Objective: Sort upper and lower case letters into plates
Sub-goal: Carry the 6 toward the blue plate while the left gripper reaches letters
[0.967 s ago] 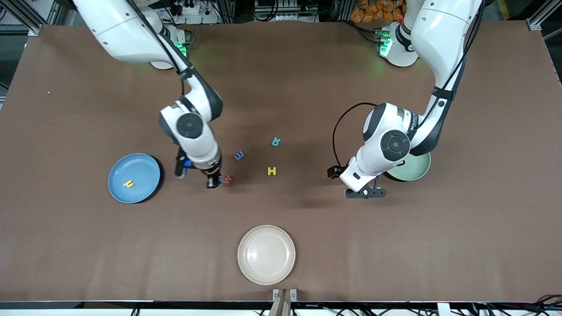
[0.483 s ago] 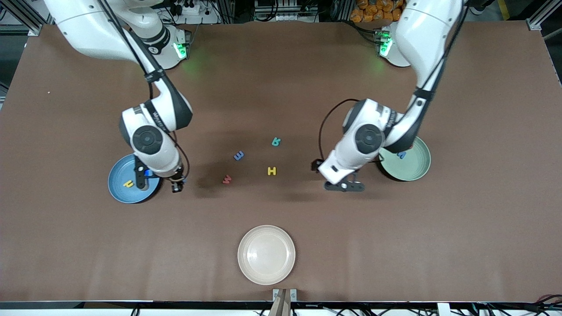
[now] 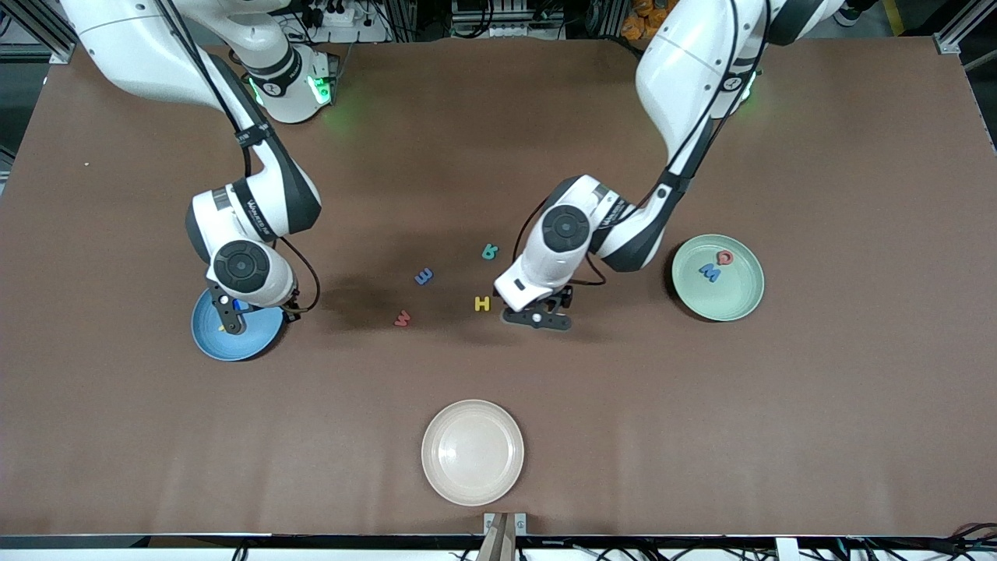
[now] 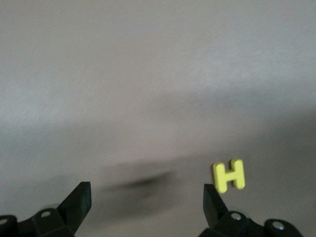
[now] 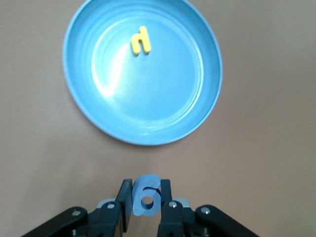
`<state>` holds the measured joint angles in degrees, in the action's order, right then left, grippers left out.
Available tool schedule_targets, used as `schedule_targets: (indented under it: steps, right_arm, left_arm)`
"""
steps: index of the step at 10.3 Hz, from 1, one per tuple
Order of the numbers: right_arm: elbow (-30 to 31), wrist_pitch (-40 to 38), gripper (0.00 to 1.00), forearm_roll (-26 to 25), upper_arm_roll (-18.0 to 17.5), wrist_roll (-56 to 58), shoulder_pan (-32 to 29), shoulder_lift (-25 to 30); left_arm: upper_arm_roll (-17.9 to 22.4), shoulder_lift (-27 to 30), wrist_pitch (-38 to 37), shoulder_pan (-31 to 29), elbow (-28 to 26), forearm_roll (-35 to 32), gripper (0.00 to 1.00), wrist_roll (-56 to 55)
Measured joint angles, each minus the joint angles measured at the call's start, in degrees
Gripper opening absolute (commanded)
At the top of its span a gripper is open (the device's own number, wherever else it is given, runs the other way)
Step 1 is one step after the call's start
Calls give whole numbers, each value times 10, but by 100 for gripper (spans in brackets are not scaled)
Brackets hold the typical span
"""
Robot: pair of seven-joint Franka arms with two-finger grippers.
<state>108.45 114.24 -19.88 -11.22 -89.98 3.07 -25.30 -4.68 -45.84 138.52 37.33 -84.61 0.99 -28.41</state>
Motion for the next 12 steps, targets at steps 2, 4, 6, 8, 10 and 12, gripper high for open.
schedule_targets:
  steps: [2, 4, 6, 8, 10, 12]
  right_arm:
    - [12, -13, 0, -56, 15, 13, -17, 0]
    - [17, -13, 5, -92, 19, 23, -36, -1]
    - [17, -12, 100, -96, 24, 37, -44, 0]
    - [17, -11, 100, -96, 25, 28, -45, 0]
    - [16, -8, 100, -96, 23, 9, -43, 0]
    - [16, -8, 100, -96, 22, 4, -39, -1]
  left_arm:
    - [0, -36, 3, 12, 66, -5, 100, 54]
    - [0, -48, 2, 26, 83, -7, 100, 104]
    - [2, -62, -28, 44, 87, -7, 100, 111]
    - [3, -77, -114, 55, 120, -7, 100, 70]
    - [2, -79, -160, 55, 138, 2, 100, -7]
    - [3, -80, -168, 54, 148, 37, 100, -123]
